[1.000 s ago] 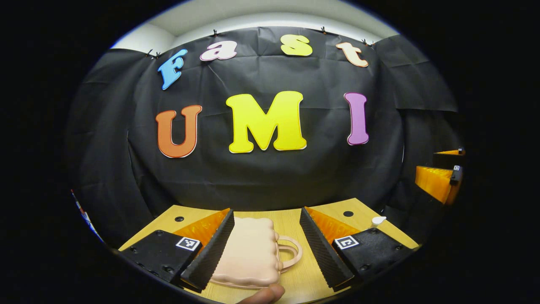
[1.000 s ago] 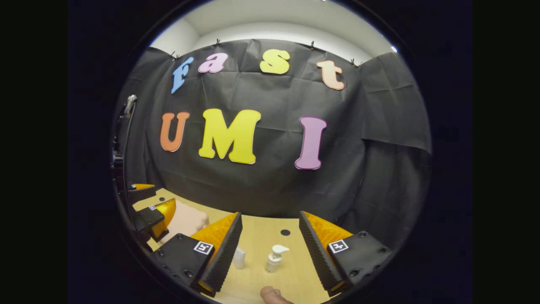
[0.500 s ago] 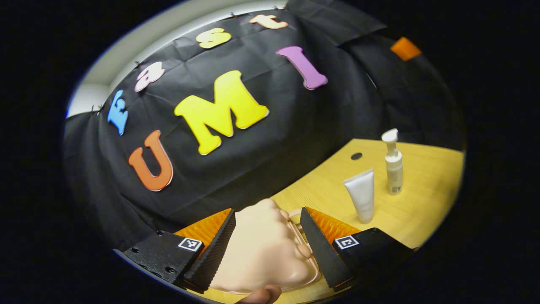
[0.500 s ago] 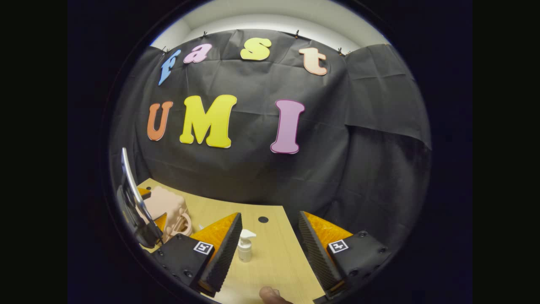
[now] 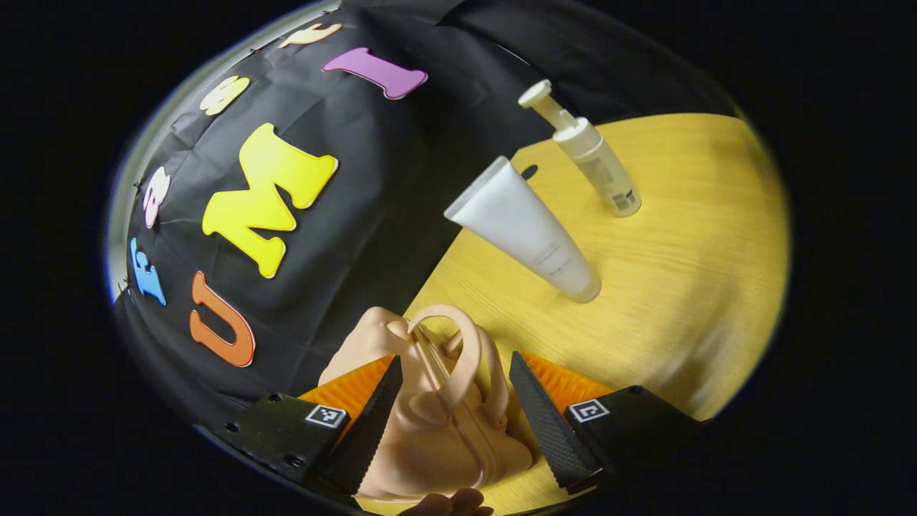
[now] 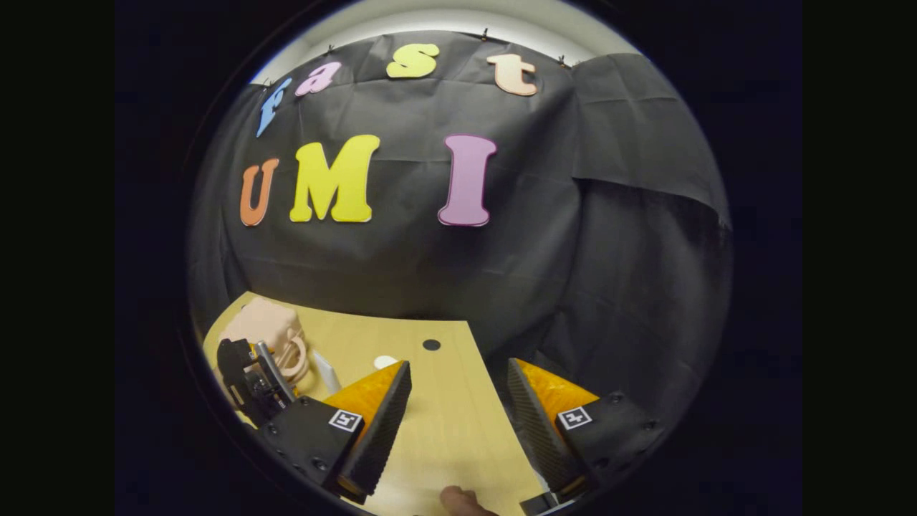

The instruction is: First open the suitcase, pack the skin care products into it, and then close the suitcase.

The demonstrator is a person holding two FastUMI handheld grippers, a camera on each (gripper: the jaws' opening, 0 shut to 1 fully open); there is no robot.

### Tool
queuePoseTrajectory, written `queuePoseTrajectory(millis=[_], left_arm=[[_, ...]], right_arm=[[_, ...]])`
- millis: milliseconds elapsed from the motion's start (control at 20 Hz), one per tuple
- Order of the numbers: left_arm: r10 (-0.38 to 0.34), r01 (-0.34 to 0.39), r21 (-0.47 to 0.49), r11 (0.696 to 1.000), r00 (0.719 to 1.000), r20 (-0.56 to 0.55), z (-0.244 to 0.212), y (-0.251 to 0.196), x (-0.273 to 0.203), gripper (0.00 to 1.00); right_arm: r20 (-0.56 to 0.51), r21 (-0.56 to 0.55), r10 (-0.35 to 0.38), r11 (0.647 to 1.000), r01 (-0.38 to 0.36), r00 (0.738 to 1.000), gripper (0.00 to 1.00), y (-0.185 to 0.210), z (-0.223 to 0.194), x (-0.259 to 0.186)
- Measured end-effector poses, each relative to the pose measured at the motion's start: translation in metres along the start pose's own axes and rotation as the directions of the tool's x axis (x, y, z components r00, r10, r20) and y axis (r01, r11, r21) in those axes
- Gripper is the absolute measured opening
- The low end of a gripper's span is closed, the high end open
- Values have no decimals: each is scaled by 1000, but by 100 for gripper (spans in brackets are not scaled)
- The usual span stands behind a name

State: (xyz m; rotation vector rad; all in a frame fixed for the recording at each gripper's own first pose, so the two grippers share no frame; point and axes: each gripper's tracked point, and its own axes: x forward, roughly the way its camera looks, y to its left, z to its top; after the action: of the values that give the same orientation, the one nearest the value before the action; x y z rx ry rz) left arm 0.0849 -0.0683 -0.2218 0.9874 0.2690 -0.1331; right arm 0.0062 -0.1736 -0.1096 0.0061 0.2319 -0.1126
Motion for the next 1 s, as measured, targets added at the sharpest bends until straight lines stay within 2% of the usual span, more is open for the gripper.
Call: queuePoseTrajectory(millis=[100,300,350,400,500,700,750,850,1000], left_arm=[[24,-21,67,997,999,-38,-2,-1,8,99],[113,-105,194,975,993,-31,8,22,19,92],[114,-102,215,971,992,-45,6,18,22,84],[112,-94,239,966,992,-64,5,17,24,81],[100,-71,276,958,991,-91,4,12,26,70],[54,-6,298,955,987,-153,-1,0,27,32],[48,4,303,953,985,-164,-2,-1,27,16],[38,19,316,949,984,-172,1,0,26,14],[33,15,263,965,983,-178,3,12,22,10]], right_arm=[[-11,3,-6,1000,6,1000,80,-12,-5,3],[-46,28,-9,1000,11,999,80,-24,-19,9],[-56,30,-6,1000,8,998,79,-24,-23,10],[-63,32,-4,999,6,998,79,-24,-26,11],[-71,31,9,999,-6,997,80,-21,-31,13],[-72,18,33,999,-32,997,80,-17,-35,13],[-74,16,37,999,-36,997,80,-16,-35,12],[-78,13,41,999,-40,996,80,-14,-38,12],[-79,20,37,999,-36,996,80,-13,-37,11]])
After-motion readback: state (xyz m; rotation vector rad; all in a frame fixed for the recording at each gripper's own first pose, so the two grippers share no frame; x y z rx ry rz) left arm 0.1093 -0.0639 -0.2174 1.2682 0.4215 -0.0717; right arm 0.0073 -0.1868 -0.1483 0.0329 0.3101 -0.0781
